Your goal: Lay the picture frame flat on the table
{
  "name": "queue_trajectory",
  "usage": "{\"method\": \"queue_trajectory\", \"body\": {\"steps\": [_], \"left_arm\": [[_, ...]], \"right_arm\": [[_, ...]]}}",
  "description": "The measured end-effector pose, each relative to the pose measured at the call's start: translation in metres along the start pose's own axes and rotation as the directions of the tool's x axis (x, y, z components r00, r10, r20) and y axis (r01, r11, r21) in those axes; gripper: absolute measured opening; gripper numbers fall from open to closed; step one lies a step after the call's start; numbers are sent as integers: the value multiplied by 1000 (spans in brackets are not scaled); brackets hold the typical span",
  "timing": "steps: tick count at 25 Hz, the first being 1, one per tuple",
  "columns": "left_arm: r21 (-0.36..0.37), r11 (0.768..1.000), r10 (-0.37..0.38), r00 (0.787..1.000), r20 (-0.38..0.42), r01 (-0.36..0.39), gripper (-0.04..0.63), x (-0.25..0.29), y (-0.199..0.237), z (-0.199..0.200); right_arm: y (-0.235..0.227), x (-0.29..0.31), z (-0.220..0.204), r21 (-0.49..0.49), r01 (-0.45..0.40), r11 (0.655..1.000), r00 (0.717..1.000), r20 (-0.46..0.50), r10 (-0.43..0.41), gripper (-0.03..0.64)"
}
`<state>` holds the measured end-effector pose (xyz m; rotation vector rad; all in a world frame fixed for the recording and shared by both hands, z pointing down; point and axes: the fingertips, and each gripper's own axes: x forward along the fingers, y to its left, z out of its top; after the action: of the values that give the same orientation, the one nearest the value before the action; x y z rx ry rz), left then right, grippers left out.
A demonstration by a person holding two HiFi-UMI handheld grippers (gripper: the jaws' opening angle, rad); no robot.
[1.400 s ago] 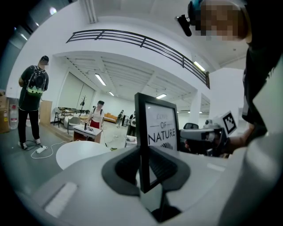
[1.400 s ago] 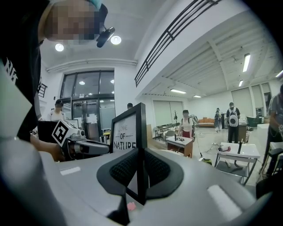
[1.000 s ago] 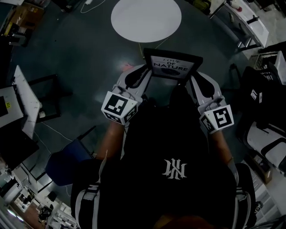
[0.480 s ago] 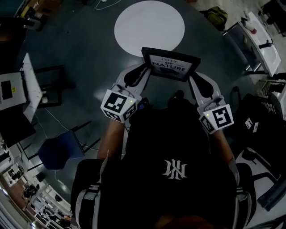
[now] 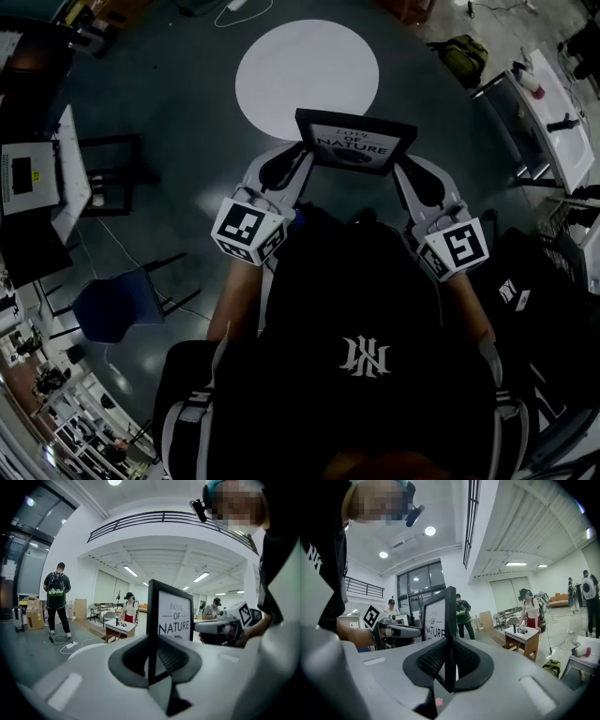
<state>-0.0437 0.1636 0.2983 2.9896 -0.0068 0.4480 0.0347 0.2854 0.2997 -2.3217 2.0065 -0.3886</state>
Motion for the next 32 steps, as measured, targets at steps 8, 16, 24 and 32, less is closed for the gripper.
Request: {"method": "queue_trajectory", "body": {"steps": [8, 16, 24, 32], "left_arm": [[-20, 1000, 18, 1000, -21, -18, 52, 28, 10, 9], [-47, 999, -24, 1000, -2, 24, 52, 72, 45, 9], [-85, 996, -2, 997, 75, 9, 54, 131, 106, 39], [-156, 984, 100, 991, 88, -85, 51, 128, 181, 54]], "right_arm": [[-34, 21, 2, 27, -20, 999, 999, -32, 21, 37], [-73, 64, 7, 13, 12, 1000, 998, -58, -11, 37], [-126, 137, 48, -74, 0, 997, 997, -76, -5, 37], [-123, 228, 78, -115, -105, 988, 989, -113, 92, 38]]}}
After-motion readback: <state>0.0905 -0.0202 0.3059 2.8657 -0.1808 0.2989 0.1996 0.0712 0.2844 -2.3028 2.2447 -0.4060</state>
